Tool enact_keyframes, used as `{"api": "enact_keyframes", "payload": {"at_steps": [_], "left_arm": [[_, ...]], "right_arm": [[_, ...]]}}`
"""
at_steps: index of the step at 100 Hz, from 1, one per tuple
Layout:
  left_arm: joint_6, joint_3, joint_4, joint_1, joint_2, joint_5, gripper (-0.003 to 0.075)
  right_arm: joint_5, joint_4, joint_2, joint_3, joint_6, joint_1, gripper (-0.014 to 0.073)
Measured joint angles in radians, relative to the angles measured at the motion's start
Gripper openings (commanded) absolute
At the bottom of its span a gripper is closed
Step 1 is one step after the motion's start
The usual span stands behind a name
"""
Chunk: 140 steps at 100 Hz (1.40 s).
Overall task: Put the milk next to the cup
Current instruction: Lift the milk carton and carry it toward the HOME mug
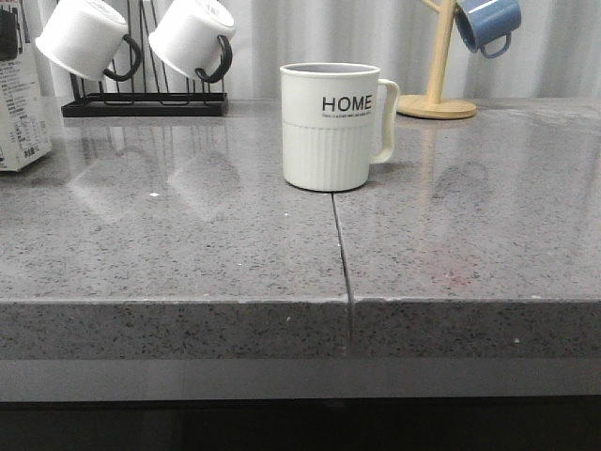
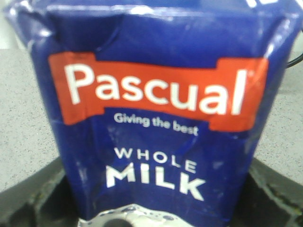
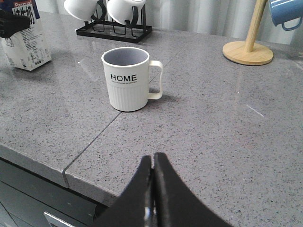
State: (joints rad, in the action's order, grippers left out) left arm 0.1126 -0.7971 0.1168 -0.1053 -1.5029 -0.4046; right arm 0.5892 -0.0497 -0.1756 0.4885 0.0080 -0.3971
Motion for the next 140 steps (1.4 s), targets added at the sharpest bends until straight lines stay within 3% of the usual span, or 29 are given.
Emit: {"api": "enact_keyframes", "payload": {"at_steps": [38,70,106,140], "left_arm": [[0.099,0.017,0.107,-0.050,0.059,0.014,0.0283],[0.264,0.037,0.272,-0.224,0.098,0.008,0.0283],[0.281,-0.046,0.351,-0.422,-0.025,-0.042,0.0283],[0.281,-0.129,0.393,-0.529,-0.096,-0.057,0.0283]], "right_arm": [[0.000,0.000,0.000,0.000,0.000,0.000,-0.0055],[0.000,0.000,0.000,0.000,0.000,0.000,-0.0055],[0.000,0.000,0.000,0.000,0.000,0.000,-0.0055],[0.000,0.000,0.000,0.000,0.000,0.000,-0.0055]]}}
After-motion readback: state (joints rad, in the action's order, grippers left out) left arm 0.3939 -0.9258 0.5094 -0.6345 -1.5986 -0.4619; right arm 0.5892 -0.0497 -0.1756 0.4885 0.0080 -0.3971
